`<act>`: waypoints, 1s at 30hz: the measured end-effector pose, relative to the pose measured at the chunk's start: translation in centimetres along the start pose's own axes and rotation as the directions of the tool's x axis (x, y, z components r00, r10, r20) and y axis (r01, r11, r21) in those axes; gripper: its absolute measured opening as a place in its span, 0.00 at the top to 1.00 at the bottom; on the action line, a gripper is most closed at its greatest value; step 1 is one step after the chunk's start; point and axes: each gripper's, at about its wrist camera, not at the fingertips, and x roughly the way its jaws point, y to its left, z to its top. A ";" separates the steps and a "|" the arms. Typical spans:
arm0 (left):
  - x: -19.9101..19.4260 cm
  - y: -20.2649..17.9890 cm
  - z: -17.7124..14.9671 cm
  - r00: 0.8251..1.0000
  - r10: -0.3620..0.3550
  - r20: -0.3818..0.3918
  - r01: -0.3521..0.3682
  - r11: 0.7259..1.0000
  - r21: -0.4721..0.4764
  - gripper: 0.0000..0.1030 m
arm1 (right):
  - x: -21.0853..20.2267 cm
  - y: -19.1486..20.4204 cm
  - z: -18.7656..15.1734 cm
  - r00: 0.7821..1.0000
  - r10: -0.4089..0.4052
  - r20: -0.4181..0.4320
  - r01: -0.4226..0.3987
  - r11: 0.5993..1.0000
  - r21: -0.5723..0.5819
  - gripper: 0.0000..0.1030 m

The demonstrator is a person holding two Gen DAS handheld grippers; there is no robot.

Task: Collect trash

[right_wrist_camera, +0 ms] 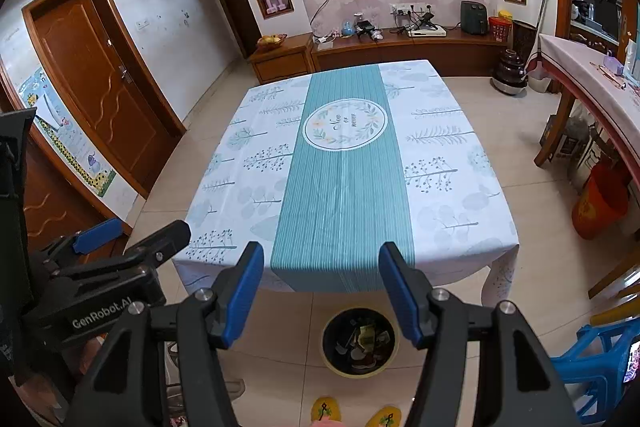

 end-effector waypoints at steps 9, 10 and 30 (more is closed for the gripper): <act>0.3 -0.9 -0.7 1.000 -0.011 -0.017 0.011 1.000 0.013 0.07 | 0.0 -0.1 0.1 1.000 0.010 -0.007 -0.010 1.000 0.003 0.42; 0.2 -0.9 -0.8 1.000 -0.010 -0.016 0.010 1.000 0.015 0.07 | 0.0 -0.1 0.1 1.000 0.009 -0.008 -0.009 1.000 0.003 0.42; 0.1 -0.7 -1.2 1.000 0.001 -0.029 -0.001 1.000 0.013 0.07 | -0.3 0.0 0.0 1.000 0.012 -0.018 -0.012 1.000 0.003 0.42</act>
